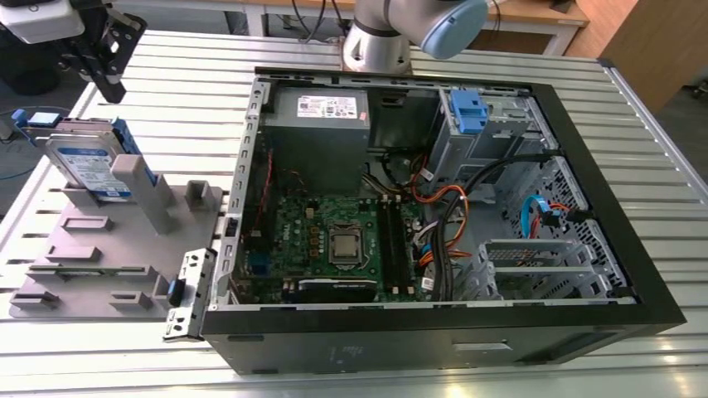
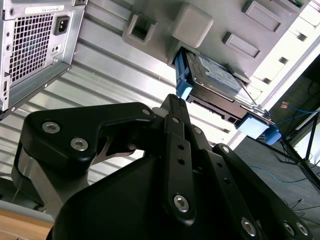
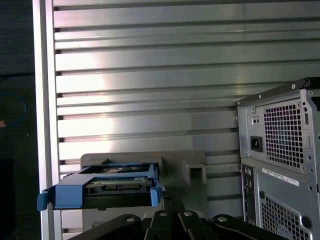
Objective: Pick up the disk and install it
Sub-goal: 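Reach for the disk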
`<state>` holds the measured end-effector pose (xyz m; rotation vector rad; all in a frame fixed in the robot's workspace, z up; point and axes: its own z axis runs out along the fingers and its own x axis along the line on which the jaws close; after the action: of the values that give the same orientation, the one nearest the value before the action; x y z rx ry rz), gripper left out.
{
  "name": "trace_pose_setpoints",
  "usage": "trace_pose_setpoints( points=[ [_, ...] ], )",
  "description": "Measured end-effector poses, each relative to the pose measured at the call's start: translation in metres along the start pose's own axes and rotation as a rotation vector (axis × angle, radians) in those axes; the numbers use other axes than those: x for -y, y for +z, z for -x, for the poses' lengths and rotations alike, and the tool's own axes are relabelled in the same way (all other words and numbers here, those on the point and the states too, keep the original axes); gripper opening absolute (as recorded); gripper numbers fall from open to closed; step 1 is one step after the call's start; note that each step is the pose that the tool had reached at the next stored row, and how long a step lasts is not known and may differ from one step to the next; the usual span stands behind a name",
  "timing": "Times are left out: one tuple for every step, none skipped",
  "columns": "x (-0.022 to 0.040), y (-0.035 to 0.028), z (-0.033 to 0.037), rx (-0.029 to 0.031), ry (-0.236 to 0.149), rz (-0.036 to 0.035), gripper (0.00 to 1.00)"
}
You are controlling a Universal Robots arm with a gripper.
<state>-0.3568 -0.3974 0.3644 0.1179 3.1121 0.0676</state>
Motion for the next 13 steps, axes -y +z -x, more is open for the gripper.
trace_pose_setpoints(
  points=[
    [0.0,0.0,0.0,0.0,0.0,0.0,0.11],
    [0.0,0.0,0.0,0.0001,0.0,0.0,0.11],
    [0.0,0.0,0.0,0.0001,0.0,0.0,0.11],
    [0.0,0.0,0.0,0.0,0.0,0.0,0.11],
    [0.0,0.0,-0.0001,0.0,0.0,0.0,0.11],
    [0.0,0.0,-0.0001,0.0,0.0,0.0,0.11],
    [0.0,0.0,-0.0003,0.0,0.0,0.0,0.11],
    [0.0001,0.0001,-0.0009,0.0001,0.0,0.0,0.11],
    [0.0001,0.0001,-0.0017,0.0001,0.0,0.0,0.11],
    [0.0002,0.0003,-0.0032,0.0001,0.0,0.0,0.11],
    [0.0004,0.0005,-0.0049,0.0,0.0,0.0,0.11],
    [0.0005,0.0007,-0.0066,0.0,0.0,0.0,0.11],
    [0.0007,0.0009,-0.0083,0.0,0.0,0.0,0.11]
  ],
)
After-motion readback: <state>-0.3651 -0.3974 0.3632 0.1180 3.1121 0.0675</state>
